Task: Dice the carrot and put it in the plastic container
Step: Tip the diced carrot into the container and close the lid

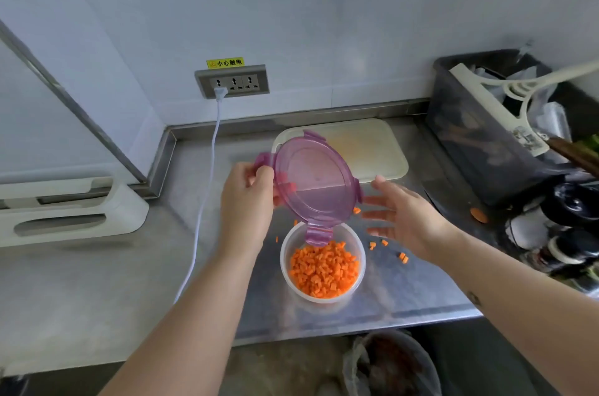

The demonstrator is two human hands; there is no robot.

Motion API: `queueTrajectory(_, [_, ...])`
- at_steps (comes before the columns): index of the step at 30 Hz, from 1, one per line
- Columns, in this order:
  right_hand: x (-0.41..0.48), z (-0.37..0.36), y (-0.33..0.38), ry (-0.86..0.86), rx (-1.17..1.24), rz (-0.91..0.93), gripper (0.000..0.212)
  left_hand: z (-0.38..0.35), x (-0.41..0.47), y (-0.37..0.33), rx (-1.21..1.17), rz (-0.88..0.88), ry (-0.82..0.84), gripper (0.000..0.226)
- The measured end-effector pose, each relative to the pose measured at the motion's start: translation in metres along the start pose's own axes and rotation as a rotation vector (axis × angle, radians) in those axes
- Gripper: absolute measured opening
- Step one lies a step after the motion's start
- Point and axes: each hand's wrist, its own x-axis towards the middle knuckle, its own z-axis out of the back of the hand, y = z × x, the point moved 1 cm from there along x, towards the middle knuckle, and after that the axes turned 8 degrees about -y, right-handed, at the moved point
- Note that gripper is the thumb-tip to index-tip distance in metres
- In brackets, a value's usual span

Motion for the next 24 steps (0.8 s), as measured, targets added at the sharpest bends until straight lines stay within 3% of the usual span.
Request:
queueTrajectory(3, [0.000, 0.004, -0.014, -0.064, -0.034, 0.054, 0.015, -0.002, -0.012, 0.024, -0.121, 0.220, 0.057, 0.021])
queueTrajectory(9, [0.000, 0.009, -0.051, -0.142, -0.278, 0.049, 0.016, 0.027, -0.020, 0.094, 0.457, 0.188, 0.154, 0.032])
queueTrajectory(12, [0.002, 0.008, -0.060, -0.149, -0.362, 0.033, 0.013, 0.029, -0.025, 0.103, 0.552, 0.217, 0.150, 0.028])
queueTrajectory(17, [-0.001, 0.005, -0.065, -0.118, -0.379, -0.016, 0.005, 0.029, -0.025, 0.113, 0.405, 0.367, 0.115, 0.016])
queueTrajectory(24, [0.002, 0.002, -0.071, -0.078, -0.382, -0.076, 0.023, 0.032, -0.022, 0.120, 0.282, 0.481, 0.143, 0.003])
